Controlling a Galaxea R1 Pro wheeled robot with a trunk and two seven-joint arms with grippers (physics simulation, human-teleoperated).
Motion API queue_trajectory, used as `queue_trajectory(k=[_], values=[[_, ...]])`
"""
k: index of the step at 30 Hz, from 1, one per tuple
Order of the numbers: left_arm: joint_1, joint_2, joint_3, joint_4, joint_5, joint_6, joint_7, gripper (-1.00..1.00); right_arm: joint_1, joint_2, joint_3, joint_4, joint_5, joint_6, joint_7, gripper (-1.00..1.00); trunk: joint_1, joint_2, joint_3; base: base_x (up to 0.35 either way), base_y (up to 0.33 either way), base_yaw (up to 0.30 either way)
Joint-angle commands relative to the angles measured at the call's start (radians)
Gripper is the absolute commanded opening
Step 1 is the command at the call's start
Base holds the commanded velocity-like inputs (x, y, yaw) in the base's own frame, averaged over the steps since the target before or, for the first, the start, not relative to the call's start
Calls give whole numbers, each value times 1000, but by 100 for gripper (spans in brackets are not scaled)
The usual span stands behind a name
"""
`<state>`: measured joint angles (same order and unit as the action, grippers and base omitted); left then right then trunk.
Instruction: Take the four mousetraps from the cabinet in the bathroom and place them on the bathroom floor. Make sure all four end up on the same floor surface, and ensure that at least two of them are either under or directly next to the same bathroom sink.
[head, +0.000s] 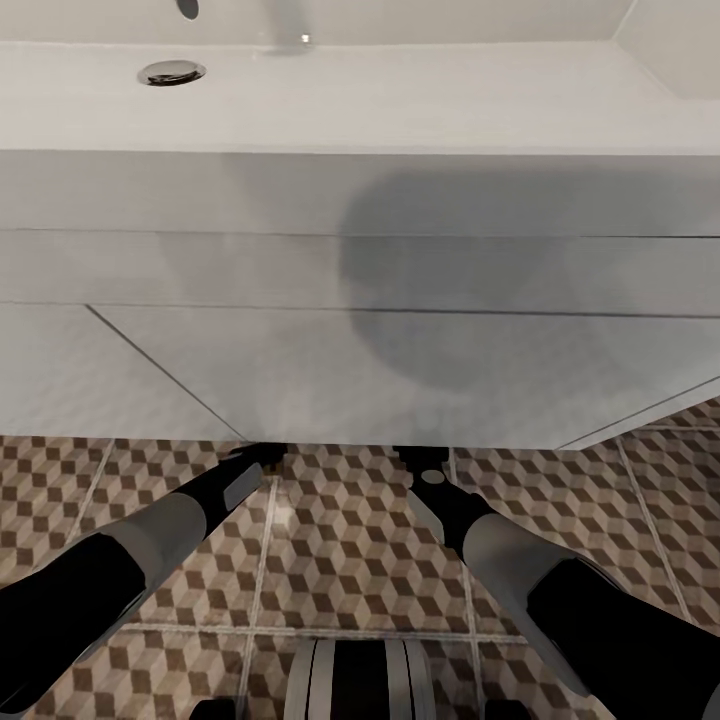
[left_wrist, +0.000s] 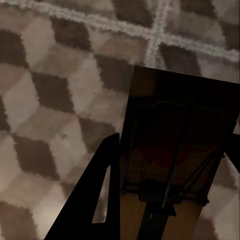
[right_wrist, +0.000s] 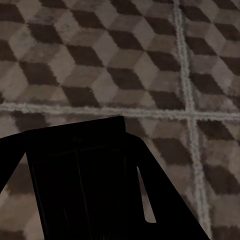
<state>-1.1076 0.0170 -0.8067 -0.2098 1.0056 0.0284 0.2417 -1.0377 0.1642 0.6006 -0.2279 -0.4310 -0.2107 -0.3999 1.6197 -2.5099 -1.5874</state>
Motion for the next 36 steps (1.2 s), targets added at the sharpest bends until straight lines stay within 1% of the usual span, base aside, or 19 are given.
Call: queue_trajectory(k=[1,4,12,31,36], values=[[0,1,-9,-5,4,4,13,-100,-1,0,8,1,-12,-6,-2,-100,0,0,-1,0,0,0],[0,1,-9,-6,4,4,13,-100,-1,0,8,1,-12,-6,-2,-100,0,0,-1,-52,0,0],[0,1,-9,-6,4,4,13,-100,-1,0,8,1,-12,-6,-2,-100,0,0,-1,-185,0,0],[0,1,-11,-6,4,4,13,-100,-1,1,8,1,-12,-6,-2,-100,0,0,-1,-7,0,0],[0,1,-12,-6,3,3,12,-100,-1,1,8,1,-13,-6,-2,-100,0,0,-5,0,0,0]])
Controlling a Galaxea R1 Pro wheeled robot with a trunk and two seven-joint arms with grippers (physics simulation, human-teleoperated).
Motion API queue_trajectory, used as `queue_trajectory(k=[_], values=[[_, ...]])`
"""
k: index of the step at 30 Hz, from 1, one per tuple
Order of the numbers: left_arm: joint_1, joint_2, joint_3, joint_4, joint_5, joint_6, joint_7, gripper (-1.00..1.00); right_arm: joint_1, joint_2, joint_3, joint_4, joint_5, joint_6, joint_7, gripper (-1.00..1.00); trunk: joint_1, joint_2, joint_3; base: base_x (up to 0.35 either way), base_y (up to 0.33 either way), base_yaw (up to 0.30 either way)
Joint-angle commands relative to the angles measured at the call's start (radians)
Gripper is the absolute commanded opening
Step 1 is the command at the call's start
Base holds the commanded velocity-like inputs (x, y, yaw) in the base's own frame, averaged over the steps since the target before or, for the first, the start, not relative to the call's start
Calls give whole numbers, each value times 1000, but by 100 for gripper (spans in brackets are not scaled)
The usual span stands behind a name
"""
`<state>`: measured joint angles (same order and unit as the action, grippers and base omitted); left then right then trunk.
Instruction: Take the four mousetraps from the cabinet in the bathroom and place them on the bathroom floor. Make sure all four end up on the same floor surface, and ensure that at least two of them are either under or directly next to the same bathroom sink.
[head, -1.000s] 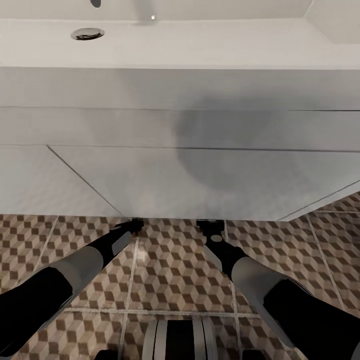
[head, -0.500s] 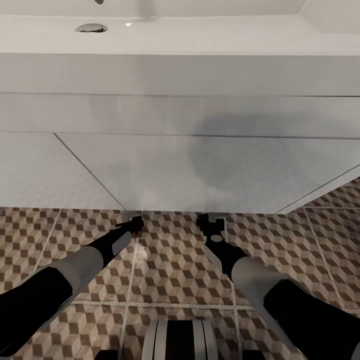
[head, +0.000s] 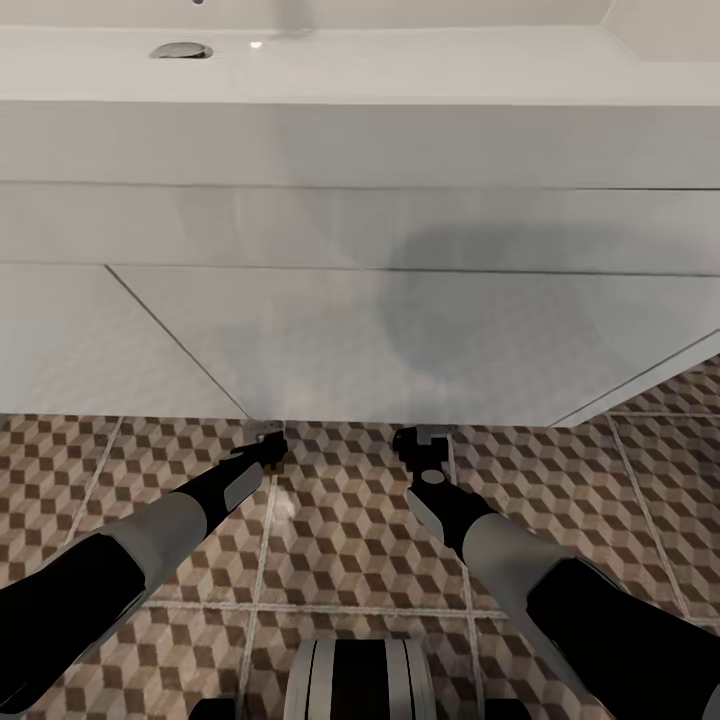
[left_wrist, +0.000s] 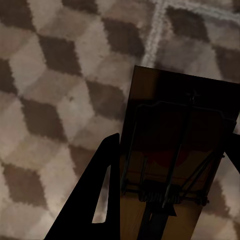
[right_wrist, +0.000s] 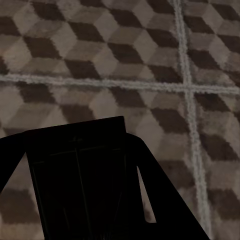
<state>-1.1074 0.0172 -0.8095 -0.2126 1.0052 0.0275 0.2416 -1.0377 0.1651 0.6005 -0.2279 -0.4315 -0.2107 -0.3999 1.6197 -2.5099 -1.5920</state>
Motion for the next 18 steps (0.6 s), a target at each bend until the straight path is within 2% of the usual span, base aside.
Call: queue_trajectory(k=[1,18], values=[[0,1,-9,-4,4,4,12,-100,-1,0,9,1,-12,-6,-2,-100,0,0,-1,0,0,0],[0,1,-10,-4,4,4,12,-100,-1,2,9,1,-12,-6,-3,-100,0,0,-12,0,0,0]])
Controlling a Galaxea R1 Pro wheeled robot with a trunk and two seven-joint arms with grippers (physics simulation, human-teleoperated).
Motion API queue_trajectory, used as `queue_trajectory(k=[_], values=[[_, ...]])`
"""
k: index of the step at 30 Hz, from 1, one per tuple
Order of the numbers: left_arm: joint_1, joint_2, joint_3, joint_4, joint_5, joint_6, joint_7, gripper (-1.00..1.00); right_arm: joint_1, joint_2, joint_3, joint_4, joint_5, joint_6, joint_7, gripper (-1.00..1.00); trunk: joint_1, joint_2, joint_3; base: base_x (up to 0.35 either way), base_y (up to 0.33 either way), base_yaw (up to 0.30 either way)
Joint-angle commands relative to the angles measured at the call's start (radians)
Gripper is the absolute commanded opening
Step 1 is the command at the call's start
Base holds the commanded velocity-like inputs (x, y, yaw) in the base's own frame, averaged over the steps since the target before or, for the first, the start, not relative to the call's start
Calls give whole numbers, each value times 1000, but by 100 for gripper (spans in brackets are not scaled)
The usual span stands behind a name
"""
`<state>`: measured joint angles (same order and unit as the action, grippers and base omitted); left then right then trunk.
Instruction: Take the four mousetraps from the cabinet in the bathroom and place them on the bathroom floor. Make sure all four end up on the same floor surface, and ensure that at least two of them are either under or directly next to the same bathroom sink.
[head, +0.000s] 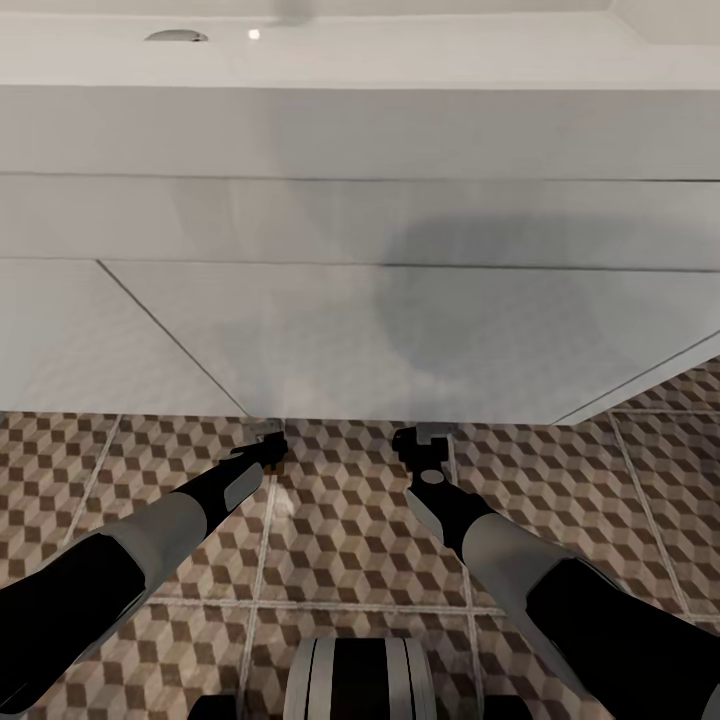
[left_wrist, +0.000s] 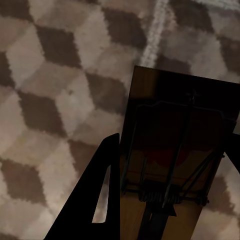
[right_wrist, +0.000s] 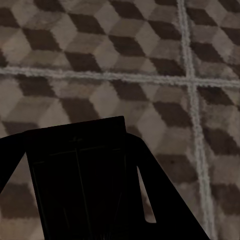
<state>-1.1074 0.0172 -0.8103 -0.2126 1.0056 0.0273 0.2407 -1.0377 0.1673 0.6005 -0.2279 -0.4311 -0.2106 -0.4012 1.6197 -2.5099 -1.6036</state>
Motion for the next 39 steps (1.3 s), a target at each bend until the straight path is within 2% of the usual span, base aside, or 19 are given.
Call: queue_trajectory(k=[1,21,39], values=[[0,1,-9,-4,3,4,12,-100,-1,0,8,1,-12,-6,-2,-100,0,0,-1,0,0,0],[0,1,-8,-4,2,3,10,-100,-1,-2,7,-2,-12,-6,-3,-100,0,0,-15,0,0,0],[0,3,-4,-4,2,3,8,-100,-1,3,7,-38,-12,-5,-4,-100,0,0,-16,0,0,0]])
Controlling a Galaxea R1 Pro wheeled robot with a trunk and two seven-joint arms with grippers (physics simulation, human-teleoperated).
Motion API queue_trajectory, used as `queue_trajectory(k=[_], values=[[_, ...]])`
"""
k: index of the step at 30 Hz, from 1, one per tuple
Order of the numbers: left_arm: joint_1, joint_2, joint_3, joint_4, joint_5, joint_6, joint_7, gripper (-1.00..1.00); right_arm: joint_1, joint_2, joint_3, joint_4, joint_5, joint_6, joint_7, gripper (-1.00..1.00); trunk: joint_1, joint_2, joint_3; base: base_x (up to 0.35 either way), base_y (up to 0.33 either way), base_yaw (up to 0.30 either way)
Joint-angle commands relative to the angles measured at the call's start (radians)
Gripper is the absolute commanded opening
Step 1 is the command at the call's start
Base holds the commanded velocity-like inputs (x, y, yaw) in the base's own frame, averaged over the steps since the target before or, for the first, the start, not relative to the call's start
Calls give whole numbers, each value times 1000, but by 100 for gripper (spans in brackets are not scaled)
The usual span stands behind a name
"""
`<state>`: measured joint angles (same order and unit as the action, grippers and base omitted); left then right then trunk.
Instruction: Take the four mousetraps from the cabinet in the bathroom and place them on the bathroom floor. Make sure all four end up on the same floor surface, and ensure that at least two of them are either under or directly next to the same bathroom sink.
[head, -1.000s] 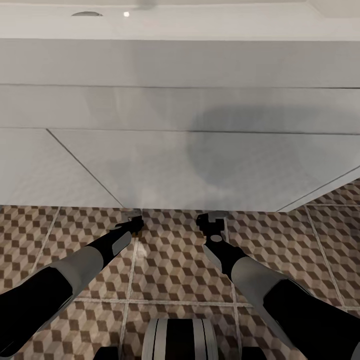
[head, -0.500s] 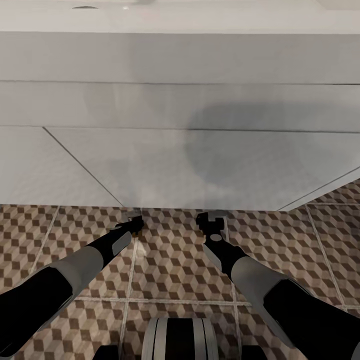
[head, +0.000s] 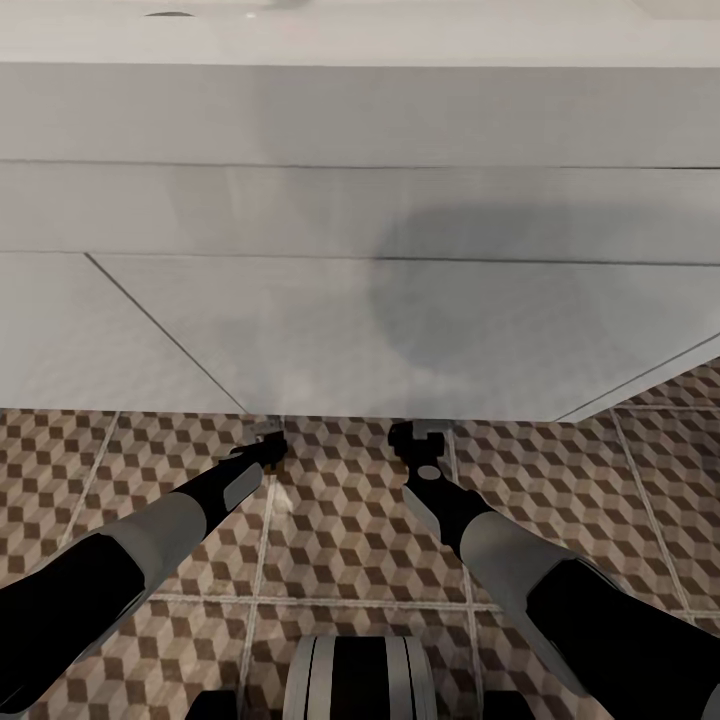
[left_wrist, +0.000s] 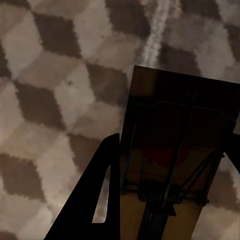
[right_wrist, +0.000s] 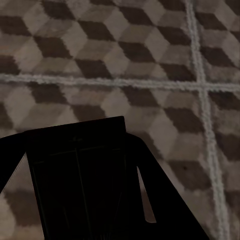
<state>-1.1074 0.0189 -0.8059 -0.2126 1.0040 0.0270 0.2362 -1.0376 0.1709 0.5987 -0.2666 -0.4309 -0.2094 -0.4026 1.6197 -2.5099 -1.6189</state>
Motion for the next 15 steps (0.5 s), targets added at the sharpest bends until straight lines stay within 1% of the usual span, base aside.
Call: queue_trajectory(k=[1,6,12,15], values=[[0,1,-8,-4,4,4,12,-100,-1,0,9,0,-12,-6,-2,-100,0,0,-1,0,0,0],[-4,2,-7,-19,4,4,14,-100,-1,-2,8,-11,-12,-5,-2,-100,0,0,-1,0,0,0],[-5,19,-7,-53,4,5,16,-100,-3,-2,9,-14,-12,-5,-2,-100,0,0,-1,0,0,0],[-6,22,-6,-59,4,5,17,-100,-4,-2,8,-14,-12,-6,-2,-100,0,0,-1,0,0,0]])
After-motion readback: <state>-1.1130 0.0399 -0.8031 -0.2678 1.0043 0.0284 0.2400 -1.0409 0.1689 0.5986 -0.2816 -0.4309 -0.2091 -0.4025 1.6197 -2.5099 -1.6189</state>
